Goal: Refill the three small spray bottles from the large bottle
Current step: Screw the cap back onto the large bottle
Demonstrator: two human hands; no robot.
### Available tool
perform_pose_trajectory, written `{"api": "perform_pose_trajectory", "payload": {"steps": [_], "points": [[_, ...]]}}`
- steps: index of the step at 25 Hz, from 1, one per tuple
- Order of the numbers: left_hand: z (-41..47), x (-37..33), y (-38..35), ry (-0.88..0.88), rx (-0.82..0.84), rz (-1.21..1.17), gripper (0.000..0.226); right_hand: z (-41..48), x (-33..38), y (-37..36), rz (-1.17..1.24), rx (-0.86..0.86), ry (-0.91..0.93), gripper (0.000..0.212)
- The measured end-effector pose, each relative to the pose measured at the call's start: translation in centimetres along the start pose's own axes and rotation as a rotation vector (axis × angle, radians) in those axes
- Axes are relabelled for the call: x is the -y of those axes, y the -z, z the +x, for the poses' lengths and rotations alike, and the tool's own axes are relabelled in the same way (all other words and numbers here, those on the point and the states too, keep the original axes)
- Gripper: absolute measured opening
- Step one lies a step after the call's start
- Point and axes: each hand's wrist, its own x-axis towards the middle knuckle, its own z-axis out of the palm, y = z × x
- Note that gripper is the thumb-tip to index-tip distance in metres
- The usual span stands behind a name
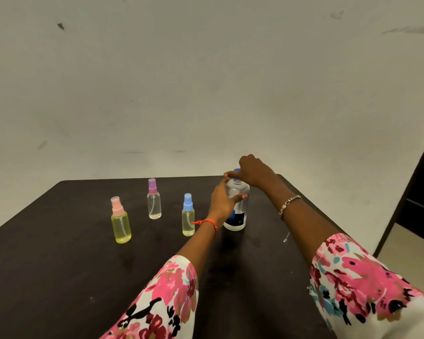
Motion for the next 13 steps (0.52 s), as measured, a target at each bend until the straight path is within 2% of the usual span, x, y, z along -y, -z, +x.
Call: {"api": "perform_pose_trajectory", "payload": {"steps": [3,6,9,13], "points": [[0.0,0.0,0.0,0.002,0.007,0.010,0.064,-0.3,-0.5,0.2,0.123,0.046,-0.005,0.054],[0.0,-0.1,0.0,0.008,-0.004,0.025,0.065,-0.1,-0.8,1.0,0.199,0.113,0.110,0.029],[0.0,0.1,0.0,-0.002,-0.006,-0.001,0.064,0.2,-0.6,1.4,0.173,0.107,0.093,0.021],[0.1,0.2,0.0,-0.006,-0.001,-0.031,0.062,0.1,-0.1,0.6,0.065,0.002,0.031,0.041]]}}
